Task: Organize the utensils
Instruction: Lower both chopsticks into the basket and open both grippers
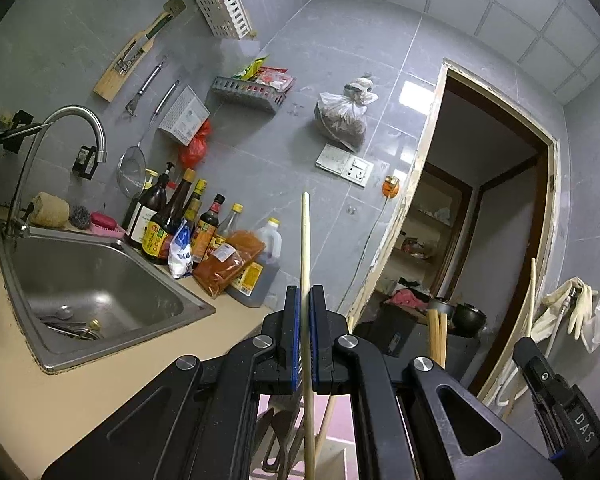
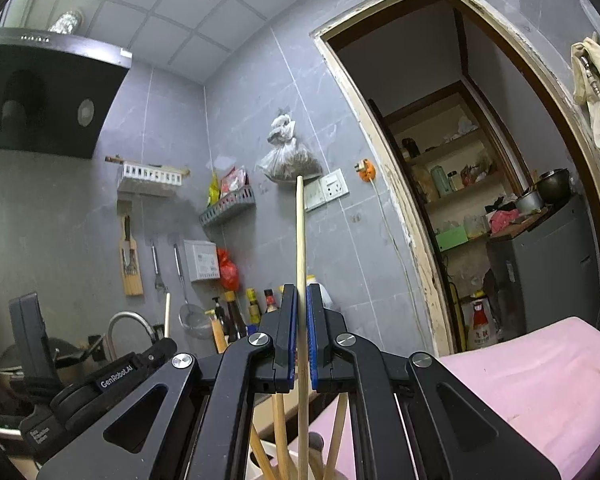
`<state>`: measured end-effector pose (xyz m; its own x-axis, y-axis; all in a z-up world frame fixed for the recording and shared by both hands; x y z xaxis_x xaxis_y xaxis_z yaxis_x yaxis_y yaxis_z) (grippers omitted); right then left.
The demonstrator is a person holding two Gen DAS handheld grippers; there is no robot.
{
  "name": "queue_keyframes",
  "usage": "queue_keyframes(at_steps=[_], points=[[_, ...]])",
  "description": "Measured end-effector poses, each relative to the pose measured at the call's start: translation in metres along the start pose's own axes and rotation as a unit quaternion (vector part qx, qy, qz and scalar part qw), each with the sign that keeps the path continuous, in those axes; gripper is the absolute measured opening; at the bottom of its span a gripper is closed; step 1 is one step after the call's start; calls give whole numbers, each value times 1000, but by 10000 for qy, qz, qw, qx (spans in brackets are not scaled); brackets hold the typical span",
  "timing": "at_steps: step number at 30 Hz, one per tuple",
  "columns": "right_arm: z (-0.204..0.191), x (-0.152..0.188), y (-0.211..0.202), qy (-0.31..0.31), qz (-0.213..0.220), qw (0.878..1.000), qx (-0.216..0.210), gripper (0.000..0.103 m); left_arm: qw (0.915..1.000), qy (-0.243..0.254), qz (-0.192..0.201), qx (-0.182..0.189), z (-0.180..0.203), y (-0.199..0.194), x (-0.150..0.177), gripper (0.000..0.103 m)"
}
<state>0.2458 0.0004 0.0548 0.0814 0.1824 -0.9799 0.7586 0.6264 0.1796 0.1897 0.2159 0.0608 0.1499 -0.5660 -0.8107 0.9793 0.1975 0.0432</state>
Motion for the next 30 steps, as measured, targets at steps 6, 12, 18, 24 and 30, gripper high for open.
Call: queue_keyframes(at_steps=[6, 12, 18, 24, 30], points=[[-3, 8, 0, -75, -166, 9998, -26, 3, 9999, 119, -81, 4, 1, -3, 9, 2], [-5, 13, 1, -132, -257, 9995, -95, 4, 9990, 404, -181, -3, 5, -6, 17, 2], [-8, 15, 1, -141, -321, 9992, -171, 4, 9972, 605, -441, 67, 11, -4, 26, 3], [-9, 14, -1, -174, -300, 9993, -168, 5, 9949, 817, -591, 47, 16, -6, 33, 3], [-9, 12, -2, -167, -285, 9994, -119, 18, 9926, 997, -678, -158, 17, -12, 40, 6]])
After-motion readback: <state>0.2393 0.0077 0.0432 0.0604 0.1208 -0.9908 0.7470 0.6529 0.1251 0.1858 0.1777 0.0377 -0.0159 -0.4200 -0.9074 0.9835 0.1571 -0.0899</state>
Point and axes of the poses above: each gripper's, at about its wrist camera, not at the fingertips, and y roughly the way its jaws point, z to its right, x to its underside, the point moved 3 cm from there along y, roughly the way its jaws point, and after that the axes turned 10 degrees about -y, right-handed, at the moved point
